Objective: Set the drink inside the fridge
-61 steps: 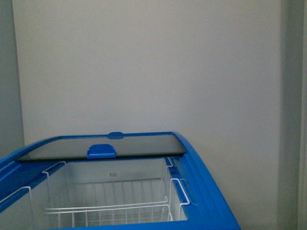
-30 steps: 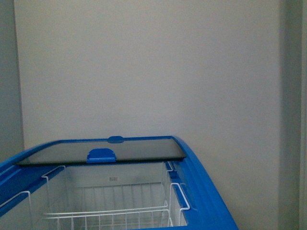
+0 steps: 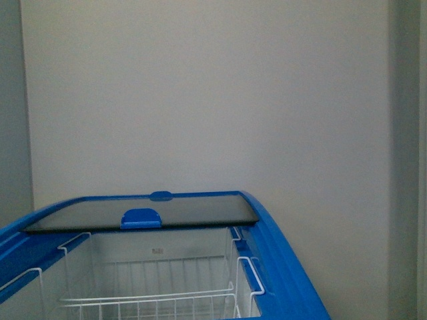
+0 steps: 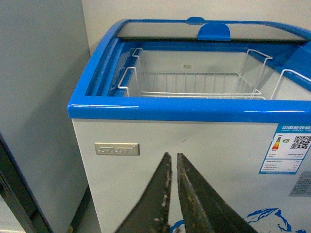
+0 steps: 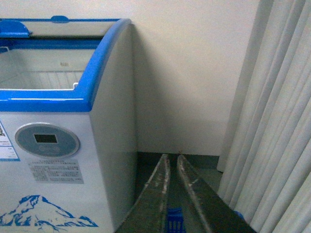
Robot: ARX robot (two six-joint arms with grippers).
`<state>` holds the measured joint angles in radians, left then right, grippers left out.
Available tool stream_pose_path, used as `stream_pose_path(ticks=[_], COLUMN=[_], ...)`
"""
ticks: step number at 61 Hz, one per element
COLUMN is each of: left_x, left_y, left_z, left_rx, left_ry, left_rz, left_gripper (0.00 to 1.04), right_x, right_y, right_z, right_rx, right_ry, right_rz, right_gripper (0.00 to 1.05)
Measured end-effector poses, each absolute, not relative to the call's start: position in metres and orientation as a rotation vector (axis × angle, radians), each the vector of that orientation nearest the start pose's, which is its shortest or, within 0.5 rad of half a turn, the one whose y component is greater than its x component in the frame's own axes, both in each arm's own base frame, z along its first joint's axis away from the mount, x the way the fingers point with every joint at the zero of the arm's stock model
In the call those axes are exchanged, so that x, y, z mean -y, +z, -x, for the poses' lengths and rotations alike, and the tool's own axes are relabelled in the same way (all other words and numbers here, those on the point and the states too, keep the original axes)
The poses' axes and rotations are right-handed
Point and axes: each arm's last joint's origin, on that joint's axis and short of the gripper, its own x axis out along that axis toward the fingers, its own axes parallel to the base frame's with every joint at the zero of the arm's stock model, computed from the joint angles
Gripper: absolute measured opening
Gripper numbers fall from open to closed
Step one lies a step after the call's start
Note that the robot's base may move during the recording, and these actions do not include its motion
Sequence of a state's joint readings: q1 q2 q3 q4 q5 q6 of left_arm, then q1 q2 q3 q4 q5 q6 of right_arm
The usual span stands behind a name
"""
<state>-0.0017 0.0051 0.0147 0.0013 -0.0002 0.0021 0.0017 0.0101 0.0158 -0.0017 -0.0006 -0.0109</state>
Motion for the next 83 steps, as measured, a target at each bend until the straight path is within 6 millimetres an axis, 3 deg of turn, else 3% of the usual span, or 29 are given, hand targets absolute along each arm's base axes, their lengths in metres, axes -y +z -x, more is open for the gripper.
stream_pose_path(ticks=[11,26,29,83], left_x=[0.0002,0.0002,0.0002,0.0002], left_y=[0.1682,0.1682,0.1682,0.1682], left_z=[-0.0971,-0.0971,-0.0971,-0.0971], left_rx=[0.011,0.011,0.011,0.011], left_ry=[-0.002,-0.002,-0.002,-0.002], left_rz=[-0.002,-0.002,-0.002,-0.002], left_gripper=[0.43,0.98,0.97,0.97], right_x=[-0.0002,-0.0002,-0.0002,-0.0002], right_y=[0.1683,0.1683,0.1683,0.1683], right_z=[-0.0971,-0.0971,-0.0971,-0.0971], right_rx=[0.008,0.008,0.008,0.008], right_ry=[0.002,0.002,0.002,0.002], right_rz=[0.011,0.011,0.010,0.010], right_gripper=[0.41,0.94,0.99,0.97])
